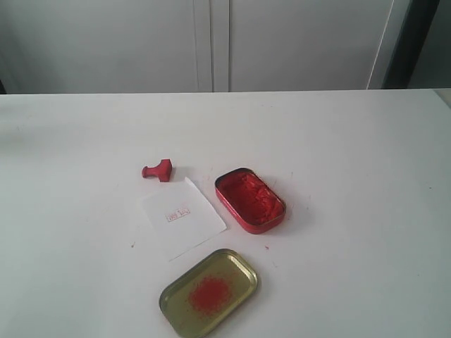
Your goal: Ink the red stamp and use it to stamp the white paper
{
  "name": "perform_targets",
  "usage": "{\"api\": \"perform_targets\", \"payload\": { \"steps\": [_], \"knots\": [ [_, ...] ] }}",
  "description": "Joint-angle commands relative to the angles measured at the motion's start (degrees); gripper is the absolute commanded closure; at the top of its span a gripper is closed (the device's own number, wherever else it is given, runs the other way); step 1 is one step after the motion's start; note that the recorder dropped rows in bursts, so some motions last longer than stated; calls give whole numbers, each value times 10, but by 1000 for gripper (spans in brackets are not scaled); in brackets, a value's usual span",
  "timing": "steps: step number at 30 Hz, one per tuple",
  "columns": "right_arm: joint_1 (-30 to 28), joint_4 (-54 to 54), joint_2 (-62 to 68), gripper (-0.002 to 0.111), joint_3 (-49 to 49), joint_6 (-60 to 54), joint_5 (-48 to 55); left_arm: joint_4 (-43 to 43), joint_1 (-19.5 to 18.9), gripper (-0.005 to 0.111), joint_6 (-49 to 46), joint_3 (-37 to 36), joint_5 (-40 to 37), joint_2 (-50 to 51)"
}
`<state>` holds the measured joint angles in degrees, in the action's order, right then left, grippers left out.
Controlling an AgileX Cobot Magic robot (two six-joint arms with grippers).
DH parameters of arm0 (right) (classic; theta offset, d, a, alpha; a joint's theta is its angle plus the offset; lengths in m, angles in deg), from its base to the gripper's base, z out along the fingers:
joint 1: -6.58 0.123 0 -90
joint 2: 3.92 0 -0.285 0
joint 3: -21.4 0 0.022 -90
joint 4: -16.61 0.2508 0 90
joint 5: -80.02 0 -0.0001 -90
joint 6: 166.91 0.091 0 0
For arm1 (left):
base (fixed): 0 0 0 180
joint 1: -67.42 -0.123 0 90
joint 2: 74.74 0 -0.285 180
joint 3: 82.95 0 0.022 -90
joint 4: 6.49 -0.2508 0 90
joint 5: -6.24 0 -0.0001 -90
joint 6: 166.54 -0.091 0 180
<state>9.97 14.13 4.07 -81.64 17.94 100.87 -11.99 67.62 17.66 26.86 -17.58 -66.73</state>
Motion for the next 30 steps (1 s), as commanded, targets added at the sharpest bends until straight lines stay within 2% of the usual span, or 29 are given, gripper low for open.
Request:
{"api": "perform_targets", "payload": {
  "steps": [1,12,20,30],
  "knots": [
    [0,-3,-2,108,3,0,-8,3,-1,107,1,-3,-2,-2],
    [0,-3,-2,108,3,0,-8,41,-1,107,-53,-3,-2,-2],
    [0,-3,-2,108,3,0,-8,39,-1,107,-55,-4,-2,-2],
    [0,-3,-2,108,3,0,-8,35,-1,107,-55,-70,80,-2]
  ]
}}
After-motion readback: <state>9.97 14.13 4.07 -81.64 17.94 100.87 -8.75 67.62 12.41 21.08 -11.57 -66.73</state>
